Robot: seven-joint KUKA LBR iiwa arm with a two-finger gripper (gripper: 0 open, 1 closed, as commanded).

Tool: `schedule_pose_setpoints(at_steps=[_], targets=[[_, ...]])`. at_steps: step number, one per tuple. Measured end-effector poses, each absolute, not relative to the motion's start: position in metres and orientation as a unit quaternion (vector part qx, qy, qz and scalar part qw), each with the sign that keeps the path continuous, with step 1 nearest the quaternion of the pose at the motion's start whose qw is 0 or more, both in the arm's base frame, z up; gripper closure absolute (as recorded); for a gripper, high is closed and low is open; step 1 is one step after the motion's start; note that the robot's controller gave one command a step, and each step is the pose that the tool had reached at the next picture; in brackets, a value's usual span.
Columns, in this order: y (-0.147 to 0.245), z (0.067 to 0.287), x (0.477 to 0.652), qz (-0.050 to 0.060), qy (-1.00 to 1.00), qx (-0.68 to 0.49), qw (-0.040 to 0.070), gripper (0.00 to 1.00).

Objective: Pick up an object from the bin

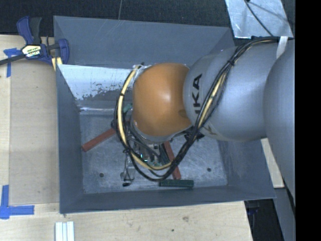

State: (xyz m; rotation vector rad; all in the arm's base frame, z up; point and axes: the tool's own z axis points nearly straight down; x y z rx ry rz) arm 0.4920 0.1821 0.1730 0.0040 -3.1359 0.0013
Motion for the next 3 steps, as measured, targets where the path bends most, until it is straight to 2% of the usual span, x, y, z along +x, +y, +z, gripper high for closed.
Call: schedule_pose_setpoints(at_steps=[1, 2, 3], targets=[[0.184, 0.171, 0.503, -0.002, -1.000, 0.003, -0.004, 0.00], [0.208, 0.081, 0.574, -0.001, -0.999, 0.036, -0.005, 0.00], [0.219, 0.127, 0.592, 0.000, -1.000, 0.024, 0.001, 0.00]])
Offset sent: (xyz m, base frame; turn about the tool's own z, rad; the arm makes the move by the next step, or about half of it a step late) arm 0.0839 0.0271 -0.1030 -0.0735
